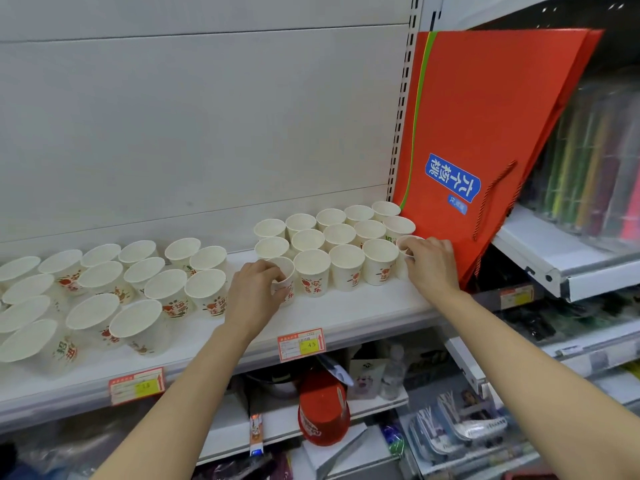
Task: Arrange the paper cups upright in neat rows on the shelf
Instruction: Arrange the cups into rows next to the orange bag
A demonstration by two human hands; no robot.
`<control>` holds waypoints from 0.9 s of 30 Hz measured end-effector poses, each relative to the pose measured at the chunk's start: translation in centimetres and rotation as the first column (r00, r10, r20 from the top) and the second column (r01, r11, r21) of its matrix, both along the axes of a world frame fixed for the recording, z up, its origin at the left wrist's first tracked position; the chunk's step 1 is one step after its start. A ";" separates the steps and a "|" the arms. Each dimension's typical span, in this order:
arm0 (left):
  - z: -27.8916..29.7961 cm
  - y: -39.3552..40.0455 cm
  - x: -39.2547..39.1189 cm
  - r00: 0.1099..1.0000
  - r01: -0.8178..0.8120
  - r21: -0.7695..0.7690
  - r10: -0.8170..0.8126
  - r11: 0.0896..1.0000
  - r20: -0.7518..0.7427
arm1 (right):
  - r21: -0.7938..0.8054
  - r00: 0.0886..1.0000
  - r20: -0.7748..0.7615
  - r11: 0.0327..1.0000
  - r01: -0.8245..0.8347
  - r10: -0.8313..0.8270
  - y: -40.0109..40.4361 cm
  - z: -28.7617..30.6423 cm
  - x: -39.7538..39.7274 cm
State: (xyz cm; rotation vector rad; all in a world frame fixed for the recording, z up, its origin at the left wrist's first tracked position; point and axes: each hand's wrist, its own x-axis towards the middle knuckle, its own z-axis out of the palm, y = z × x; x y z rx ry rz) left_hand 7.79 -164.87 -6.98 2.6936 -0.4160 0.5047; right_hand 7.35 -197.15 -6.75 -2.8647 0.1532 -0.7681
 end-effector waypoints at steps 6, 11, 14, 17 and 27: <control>1.1 0.1 -0.6 0.999 0.019 -0.005 -0.019 1.000 -0.037 | 0.034 0.998 0.045 0.999 -0.041 0.039 0.0 -0.1 -0.6; 1.5 1.0 -0.9 0.999 0.030 -0.029 -0.031 0.999 -0.020 | -0.042 0.974 0.109 0.980 -0.195 0.198 0.9 0.0 -0.8; 1.8 1.0 -1.2 0.999 0.035 -0.024 -0.036 0.999 -0.022 | -0.083 0.964 0.064 0.964 -0.251 0.257 1.2 -0.1 -0.4; 1.8 0.9 -1.4 0.999 0.036 -0.028 -0.036 0.999 -0.013 | -0.097 0.972 0.001 0.967 -0.234 0.235 1.2 0.3 -0.4; 1.7 1.6 -2.0 1.000 0.014 0.009 -0.014 1.000 0.012 | -0.115 0.968 -0.048 0.962 -0.249 0.245 2.1 0.6 -0.5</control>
